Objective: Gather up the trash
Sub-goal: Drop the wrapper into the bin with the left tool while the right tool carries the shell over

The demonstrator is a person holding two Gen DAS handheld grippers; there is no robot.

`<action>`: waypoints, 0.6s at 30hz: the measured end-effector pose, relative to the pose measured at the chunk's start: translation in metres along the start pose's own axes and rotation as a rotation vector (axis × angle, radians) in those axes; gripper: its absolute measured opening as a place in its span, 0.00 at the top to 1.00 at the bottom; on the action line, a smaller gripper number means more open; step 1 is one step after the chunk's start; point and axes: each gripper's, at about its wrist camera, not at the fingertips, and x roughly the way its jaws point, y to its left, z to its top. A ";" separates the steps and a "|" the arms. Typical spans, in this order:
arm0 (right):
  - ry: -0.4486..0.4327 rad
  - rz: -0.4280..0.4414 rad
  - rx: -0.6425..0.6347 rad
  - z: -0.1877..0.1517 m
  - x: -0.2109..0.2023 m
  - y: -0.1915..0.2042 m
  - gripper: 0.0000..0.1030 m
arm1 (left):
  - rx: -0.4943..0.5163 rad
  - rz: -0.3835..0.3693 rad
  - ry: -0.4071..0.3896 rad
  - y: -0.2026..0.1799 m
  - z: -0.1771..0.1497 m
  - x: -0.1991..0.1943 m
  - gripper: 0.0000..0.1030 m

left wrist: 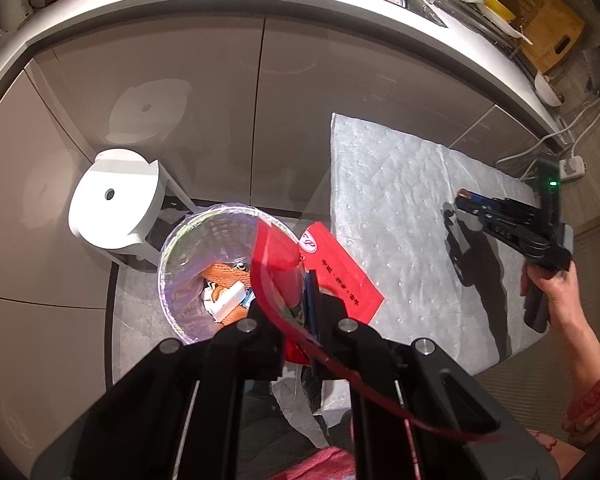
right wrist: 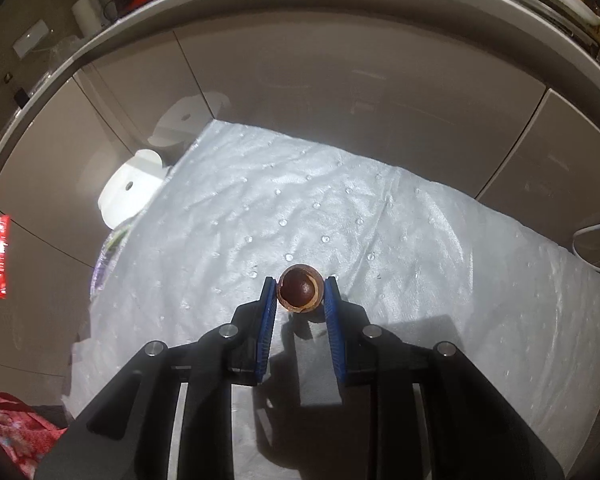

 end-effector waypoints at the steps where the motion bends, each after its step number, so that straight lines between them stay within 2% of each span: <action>1: -0.017 0.007 0.000 0.001 -0.012 0.006 0.76 | -0.002 0.005 0.007 0.007 0.000 0.004 0.92; 6: -0.099 0.040 0.009 0.008 -0.071 0.041 0.76 | -0.003 0.031 0.108 0.044 -0.002 0.057 0.92; 11: -0.174 0.071 0.049 0.008 -0.123 0.067 0.76 | 0.016 0.063 0.253 0.068 0.000 0.140 0.92; 15: -0.197 0.062 0.061 0.009 -0.148 0.087 0.76 | 0.044 0.077 0.385 0.075 -0.002 0.211 0.91; 16: -0.199 0.059 0.065 0.008 -0.152 0.092 0.76 | 0.044 0.092 0.421 0.078 -0.003 0.227 0.89; 18: -0.202 0.048 0.075 0.006 -0.156 0.100 0.76 | 0.050 0.127 0.497 0.082 -0.008 0.258 0.66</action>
